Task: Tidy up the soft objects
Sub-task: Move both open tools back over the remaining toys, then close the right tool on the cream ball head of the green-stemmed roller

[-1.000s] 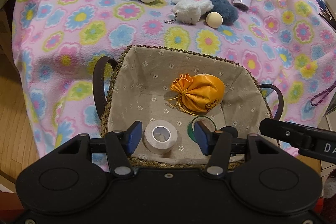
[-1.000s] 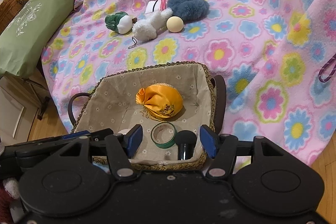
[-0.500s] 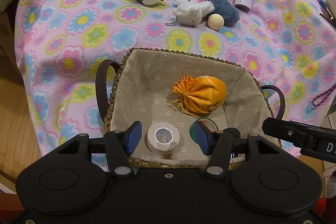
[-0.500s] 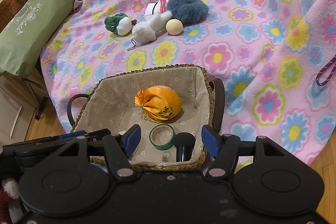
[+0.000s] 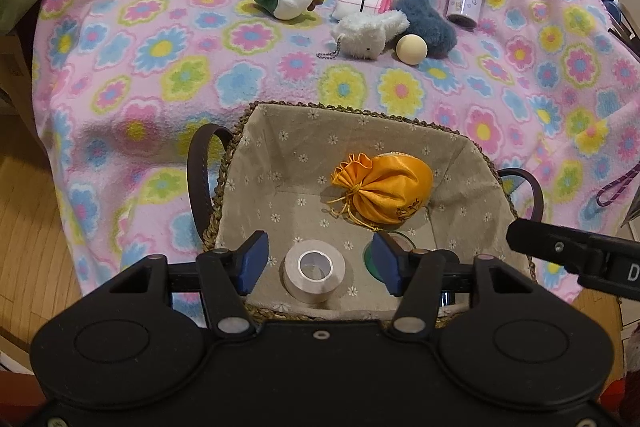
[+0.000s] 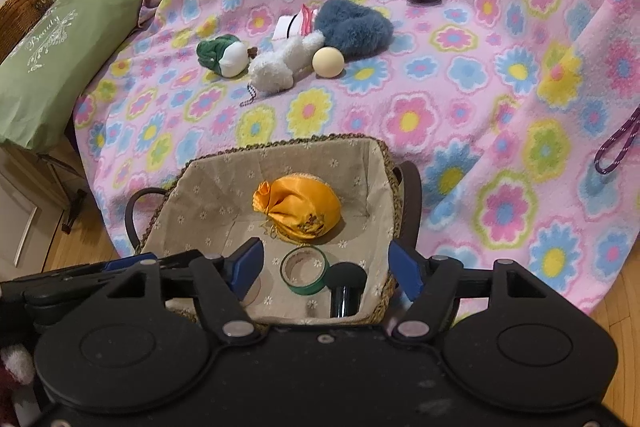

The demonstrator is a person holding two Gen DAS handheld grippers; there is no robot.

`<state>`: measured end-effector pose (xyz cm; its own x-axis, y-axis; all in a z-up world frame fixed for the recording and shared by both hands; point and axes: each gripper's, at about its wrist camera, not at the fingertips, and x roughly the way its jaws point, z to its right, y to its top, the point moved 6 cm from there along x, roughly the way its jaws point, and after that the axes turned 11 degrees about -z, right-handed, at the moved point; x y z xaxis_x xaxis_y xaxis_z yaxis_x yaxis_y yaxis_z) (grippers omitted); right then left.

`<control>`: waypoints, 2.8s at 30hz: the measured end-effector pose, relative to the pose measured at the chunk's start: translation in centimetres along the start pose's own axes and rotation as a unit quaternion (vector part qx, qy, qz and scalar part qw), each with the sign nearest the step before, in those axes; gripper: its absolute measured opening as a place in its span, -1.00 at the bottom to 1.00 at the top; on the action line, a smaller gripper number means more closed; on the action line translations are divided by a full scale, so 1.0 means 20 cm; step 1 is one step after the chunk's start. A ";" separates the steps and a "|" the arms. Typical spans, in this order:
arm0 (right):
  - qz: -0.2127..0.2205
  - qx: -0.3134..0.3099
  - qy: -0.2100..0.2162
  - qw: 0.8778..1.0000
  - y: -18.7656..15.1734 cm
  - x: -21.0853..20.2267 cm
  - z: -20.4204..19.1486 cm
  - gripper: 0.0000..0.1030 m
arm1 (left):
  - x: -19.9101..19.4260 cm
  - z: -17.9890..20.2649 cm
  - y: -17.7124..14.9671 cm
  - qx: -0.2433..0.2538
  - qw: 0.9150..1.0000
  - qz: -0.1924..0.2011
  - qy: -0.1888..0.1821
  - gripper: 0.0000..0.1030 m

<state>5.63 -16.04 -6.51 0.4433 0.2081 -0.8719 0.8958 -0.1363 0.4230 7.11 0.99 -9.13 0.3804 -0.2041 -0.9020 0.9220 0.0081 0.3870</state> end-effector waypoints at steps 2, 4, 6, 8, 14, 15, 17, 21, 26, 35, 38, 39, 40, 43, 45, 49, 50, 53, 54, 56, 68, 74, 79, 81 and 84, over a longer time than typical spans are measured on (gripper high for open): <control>0.010 0.001 -0.001 1.000 0.01 -0.01 0.01 0.41 | -0.01 0.00 0.00 -0.001 1.000 0.009 0.002 0.21; 0.019 0.000 -0.006 1.000 0.02 -0.03 0.01 0.44 | -0.03 0.00 0.01 0.000 1.000 0.021 0.005 0.24; 0.026 -0.002 -0.008 1.000 0.02 -0.03 0.01 0.46 | -0.05 0.01 0.02 0.002 0.999 0.031 0.008 0.31; 0.033 -0.005 -0.009 0.999 0.03 -0.04 0.01 0.48 | -0.06 0.01 0.02 0.004 0.999 0.041 0.005 0.43; 0.099 -0.024 -0.025 0.995 0.05 -0.12 -0.01 0.68 | -0.12 0.00 0.06 -0.003 0.997 0.079 0.001 0.66; 0.117 -0.030 -0.034 0.992 0.06 -0.14 -0.02 0.77 | -0.13 -0.01 0.08 -0.001 0.996 0.086 0.003 0.66; 0.151 -0.046 -0.048 0.986 0.07 -0.18 -0.04 0.89 | -0.14 -0.01 0.10 0.005 0.996 0.093 0.005 0.66; 0.190 -0.051 -0.036 0.980 0.12 -0.22 -0.06 0.99 | -0.12 -0.02 0.14 0.005 0.996 0.093 -0.002 0.66; 0.189 -0.056 -0.004 0.980 0.21 -0.19 -0.09 0.99 | -0.08 -0.01 0.22 0.017 0.996 0.088 0.004 0.66; 0.147 -0.052 0.007 0.988 0.39 -0.03 -0.08 0.97 | 0.04 0.01 0.40 0.036 0.997 0.063 0.004 0.66; 0.126 -0.043 0.009 0.991 0.45 0.05 -0.06 0.85 | 0.10 0.02 0.46 0.037 0.998 0.052 0.001 0.66; 0.124 -0.043 0.009 0.991 0.47 0.06 -0.05 0.85 | 0.12 0.02 0.48 0.037 0.998 0.049 0.001 0.66; 0.123 -0.046 0.004 0.991 0.49 0.08 -0.05 0.85 | 0.14 0.02 0.50 0.038 0.998 0.046 0.001 0.66; 0.121 -0.059 -0.009 0.991 0.54 0.13 -0.05 0.85 | 0.19 0.04 0.57 0.040 0.998 0.041 0.003 0.66; 0.121 -0.061 -0.014 0.991 0.58 0.16 -0.04 0.85 | 0.22 0.05 0.61 0.044 0.998 0.043 0.005 0.66; 0.112 -0.049 -0.018 0.992 0.65 0.21 0.00 0.85 | 0.29 0.10 0.72 0.056 0.997 0.047 0.012 0.66; 0.109 -0.045 -0.019 0.993 0.67 0.23 0.02 0.86 | 0.31 0.11 0.75 0.060 0.997 0.046 0.011 0.66; 0.105 -0.036 -0.022 0.994 0.72 0.26 0.05 0.86 | 0.36 0.16 0.82 0.070 0.996 0.046 0.007 0.66; 0.105 -0.035 -0.022 0.994 0.74 0.27 0.06 0.86 | 0.38 0.17 0.84 0.074 0.996 0.045 0.007 0.66; 0.104 -0.032 -0.026 0.994 0.75 0.28 0.06 0.86 | 0.42 0.20 0.88 0.079 0.996 0.043 0.012 0.66; 0.075 -0.034 -0.040 0.996 0.82 0.40 0.08 0.86 | 0.46 -0.14 1.08 -0.015 0.996 0.057 0.066 0.75; 0.058 -0.050 -0.042 0.996 0.87 0.49 0.03 0.86 | 0.45 -0.37 1.17 -0.076 0.990 0.059 0.104 0.70; 0.057 -0.071 -0.047 0.995 0.93 0.56 -0.03 0.76 | 0.49 -0.42 1.14 -0.084 0.992 0.039 0.090 0.70; 0.054 -0.079 -0.050 0.994 0.96 0.60 -0.06 0.64 | 0.51 -0.42 1.11 -0.081 0.992 0.029 0.088 0.70; 0.039 -0.080 -0.051 0.995 0.99 0.68 -0.07 0.37 | 0.52 -0.43 1.07 -0.082 0.993 0.021 0.079 0.70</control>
<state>29.39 -14.58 -9.76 0.5138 0.1025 -0.8518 0.8557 0.0097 0.5173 31.39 7.45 -11.86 0.4124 -0.0438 -0.9099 0.8999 0.1750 0.3995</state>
